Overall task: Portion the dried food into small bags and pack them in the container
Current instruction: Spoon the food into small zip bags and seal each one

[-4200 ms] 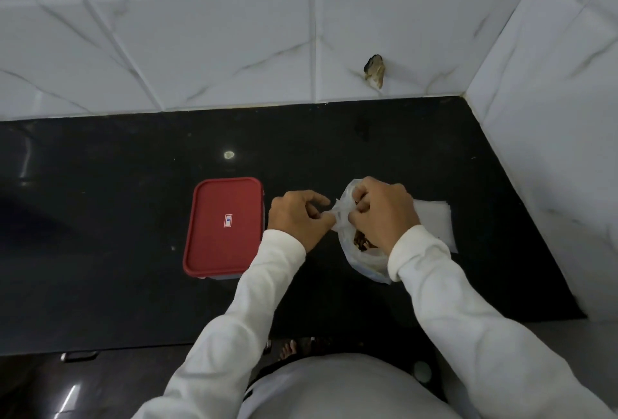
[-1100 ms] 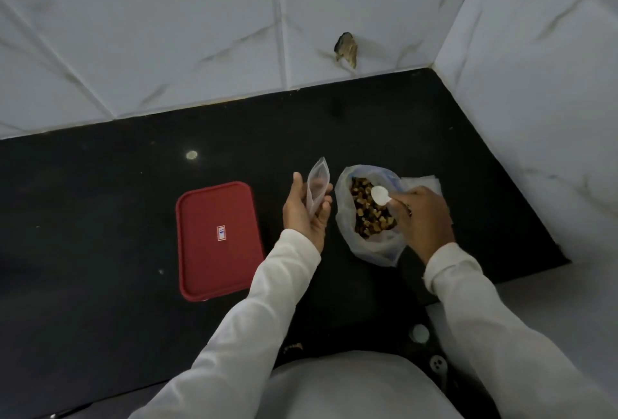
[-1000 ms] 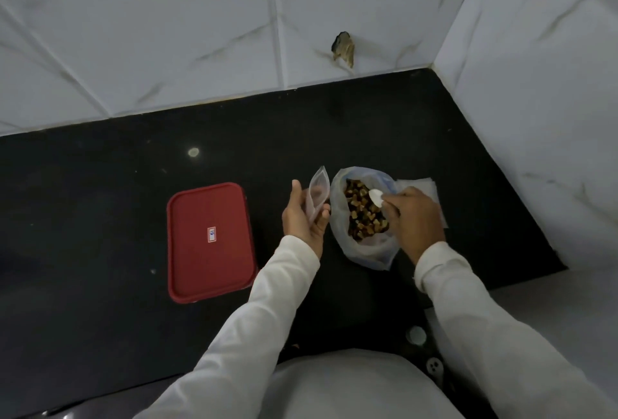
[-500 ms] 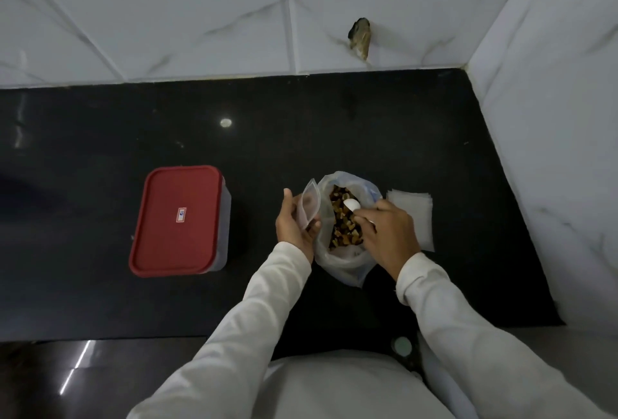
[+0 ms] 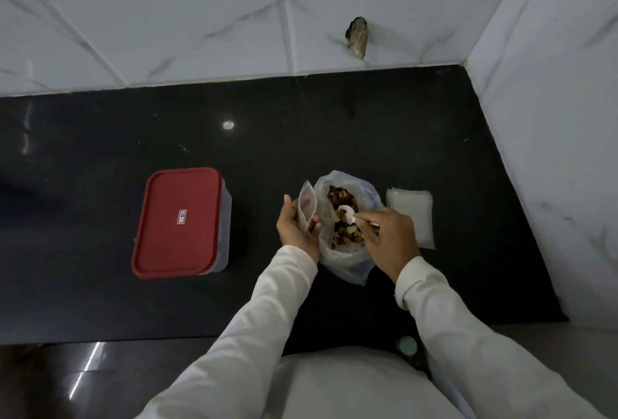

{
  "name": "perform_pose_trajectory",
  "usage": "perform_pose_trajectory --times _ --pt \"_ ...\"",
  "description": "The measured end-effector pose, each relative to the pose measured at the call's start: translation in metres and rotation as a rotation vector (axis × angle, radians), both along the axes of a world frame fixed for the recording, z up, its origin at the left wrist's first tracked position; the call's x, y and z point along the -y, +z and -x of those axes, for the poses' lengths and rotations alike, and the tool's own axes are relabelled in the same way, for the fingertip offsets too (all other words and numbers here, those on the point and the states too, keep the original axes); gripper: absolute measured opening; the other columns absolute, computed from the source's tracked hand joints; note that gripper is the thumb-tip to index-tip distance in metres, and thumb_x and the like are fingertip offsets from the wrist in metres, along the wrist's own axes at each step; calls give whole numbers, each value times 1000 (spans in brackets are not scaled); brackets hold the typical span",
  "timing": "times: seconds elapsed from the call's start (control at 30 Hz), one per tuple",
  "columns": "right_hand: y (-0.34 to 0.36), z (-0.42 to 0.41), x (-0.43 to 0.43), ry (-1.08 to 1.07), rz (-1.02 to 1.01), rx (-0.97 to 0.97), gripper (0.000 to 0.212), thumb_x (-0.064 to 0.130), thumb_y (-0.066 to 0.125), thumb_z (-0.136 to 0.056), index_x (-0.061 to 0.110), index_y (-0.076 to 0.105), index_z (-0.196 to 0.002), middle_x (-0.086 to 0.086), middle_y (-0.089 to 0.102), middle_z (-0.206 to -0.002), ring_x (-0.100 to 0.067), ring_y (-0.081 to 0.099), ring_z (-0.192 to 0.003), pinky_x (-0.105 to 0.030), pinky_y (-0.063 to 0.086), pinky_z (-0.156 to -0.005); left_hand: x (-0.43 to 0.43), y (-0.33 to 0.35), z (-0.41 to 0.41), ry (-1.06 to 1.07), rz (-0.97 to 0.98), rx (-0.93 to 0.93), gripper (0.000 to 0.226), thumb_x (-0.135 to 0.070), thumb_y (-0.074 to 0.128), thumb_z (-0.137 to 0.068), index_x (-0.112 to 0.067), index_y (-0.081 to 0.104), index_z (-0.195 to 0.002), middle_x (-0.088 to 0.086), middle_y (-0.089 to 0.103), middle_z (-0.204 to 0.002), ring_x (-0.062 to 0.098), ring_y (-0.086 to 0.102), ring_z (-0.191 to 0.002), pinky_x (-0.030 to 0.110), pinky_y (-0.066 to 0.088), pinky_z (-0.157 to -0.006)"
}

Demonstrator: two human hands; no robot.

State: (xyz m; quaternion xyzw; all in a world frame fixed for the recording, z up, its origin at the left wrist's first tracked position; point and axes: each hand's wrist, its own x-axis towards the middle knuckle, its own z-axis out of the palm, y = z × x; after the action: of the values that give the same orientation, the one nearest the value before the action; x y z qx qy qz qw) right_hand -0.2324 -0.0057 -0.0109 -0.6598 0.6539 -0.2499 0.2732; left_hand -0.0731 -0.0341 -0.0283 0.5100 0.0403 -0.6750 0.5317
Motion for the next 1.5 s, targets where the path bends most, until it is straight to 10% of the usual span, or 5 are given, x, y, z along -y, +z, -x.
perform_pose_trajectory --times 0.2,1.0,1.5 --pt "14 -7 14 6 -186 96 12 18 69 -88 19 77 -98 7 74 -89 2 63 -75 -12 48 -79 1 3 -3 -85 -18 36 47 -53 52 -92 -14 73 -108 2 70 -82 13 62 -63 26 48 -65" --pt "99 -15 -27 -427 -301 752 14 14 66 -88 20 74 -99 -5 74 -85 -11 68 -77 -24 54 -72 -8 23 -29 -308 125 -21 48 -49 59 -93 -11 69 -120 7 65 -99 12 61 -68 20 46 -47" --pt "110 -43 -24 -214 -55 375 15 23 65 -90 19 73 -101 5 72 -74 -5 68 -71 -20 55 -71 -6 29 -35 -339 193 74 47 -50 59 -90 -13 70 -117 19 63 -126 28 62 -101 29 48 -61"
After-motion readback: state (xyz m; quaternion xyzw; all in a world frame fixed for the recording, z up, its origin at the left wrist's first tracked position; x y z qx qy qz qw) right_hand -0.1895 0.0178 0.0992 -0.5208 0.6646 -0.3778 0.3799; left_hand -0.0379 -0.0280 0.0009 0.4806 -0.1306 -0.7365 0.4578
